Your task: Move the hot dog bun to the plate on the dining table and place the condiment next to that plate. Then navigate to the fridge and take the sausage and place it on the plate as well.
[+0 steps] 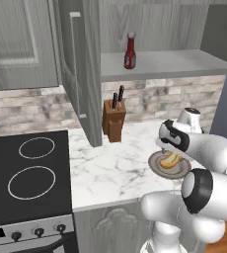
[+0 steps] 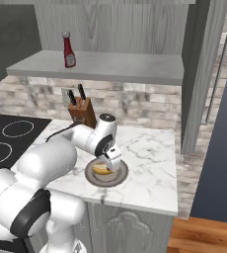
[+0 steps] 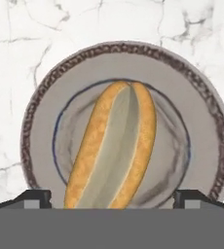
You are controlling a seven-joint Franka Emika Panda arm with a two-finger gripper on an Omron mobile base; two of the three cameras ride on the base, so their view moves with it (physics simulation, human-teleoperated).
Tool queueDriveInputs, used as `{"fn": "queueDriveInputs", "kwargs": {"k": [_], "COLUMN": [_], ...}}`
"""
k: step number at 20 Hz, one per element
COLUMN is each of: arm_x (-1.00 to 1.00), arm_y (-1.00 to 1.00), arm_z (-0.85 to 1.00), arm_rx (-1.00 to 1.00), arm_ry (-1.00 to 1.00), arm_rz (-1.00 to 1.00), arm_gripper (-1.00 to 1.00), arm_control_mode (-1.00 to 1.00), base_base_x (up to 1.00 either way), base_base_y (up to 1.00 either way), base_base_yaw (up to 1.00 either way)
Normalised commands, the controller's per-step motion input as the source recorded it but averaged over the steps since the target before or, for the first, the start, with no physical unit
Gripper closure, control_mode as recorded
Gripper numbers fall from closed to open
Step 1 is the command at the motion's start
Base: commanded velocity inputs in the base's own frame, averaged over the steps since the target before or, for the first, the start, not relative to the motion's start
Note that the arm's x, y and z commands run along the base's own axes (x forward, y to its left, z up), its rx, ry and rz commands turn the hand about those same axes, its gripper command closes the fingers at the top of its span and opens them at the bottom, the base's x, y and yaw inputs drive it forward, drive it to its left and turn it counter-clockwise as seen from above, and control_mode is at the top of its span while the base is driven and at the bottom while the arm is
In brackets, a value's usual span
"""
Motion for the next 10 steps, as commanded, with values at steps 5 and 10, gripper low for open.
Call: {"fn": "queueDriveInputs", "kwargs": {"k": [5, 10], "arm_x": [0.19, 0.00], "arm_y": [0.00, 0.00], "arm_z": [-0.33, -0.30], "arm_rx": [0.00, 0.00], "arm_ry": [0.00, 0.00], "arm_rz": [-0.07, -0.06], "arm_gripper": [-1.00, -1.00], "arm_control_mode": [-1.00, -1.00], "base_base_x": [0.00, 0.00], "base_base_y": [0.00, 0.00], "base_base_yaw": [0.00, 0.00]}}
